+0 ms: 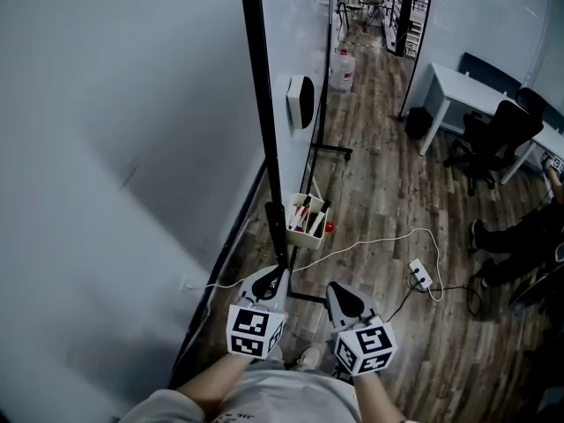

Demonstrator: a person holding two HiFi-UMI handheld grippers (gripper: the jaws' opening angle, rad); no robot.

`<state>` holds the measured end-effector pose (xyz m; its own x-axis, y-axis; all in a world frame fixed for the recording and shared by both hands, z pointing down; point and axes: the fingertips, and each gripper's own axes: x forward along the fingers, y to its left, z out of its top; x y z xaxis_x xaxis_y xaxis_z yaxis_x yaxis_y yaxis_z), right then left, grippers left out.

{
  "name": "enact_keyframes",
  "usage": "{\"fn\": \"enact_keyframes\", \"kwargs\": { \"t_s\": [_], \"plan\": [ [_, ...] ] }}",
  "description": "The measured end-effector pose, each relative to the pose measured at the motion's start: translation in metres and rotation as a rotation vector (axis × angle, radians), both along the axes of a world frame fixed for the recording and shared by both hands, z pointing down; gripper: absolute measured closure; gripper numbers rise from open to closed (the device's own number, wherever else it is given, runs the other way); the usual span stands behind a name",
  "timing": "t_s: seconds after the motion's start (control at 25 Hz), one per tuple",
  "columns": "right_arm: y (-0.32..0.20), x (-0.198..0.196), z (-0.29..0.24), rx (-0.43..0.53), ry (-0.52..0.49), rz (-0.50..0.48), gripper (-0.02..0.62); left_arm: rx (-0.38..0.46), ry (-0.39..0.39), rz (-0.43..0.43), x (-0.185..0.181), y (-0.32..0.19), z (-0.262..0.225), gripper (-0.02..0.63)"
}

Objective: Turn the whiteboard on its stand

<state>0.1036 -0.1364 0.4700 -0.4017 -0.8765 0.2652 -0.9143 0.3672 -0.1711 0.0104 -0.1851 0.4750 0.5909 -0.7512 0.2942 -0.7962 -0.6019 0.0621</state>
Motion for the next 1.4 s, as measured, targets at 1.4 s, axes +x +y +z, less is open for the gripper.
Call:
{"fn": "enact_keyframes", "kwargs": {
  "t_s": [1.4],
  "plan": [
    [-0.064,0.009,0.015,-0.044,-0.021,0.034,0.589,-0.015,-0.043,-0.039,0.011,-0.127,0.024,0.376]
  ]
}}
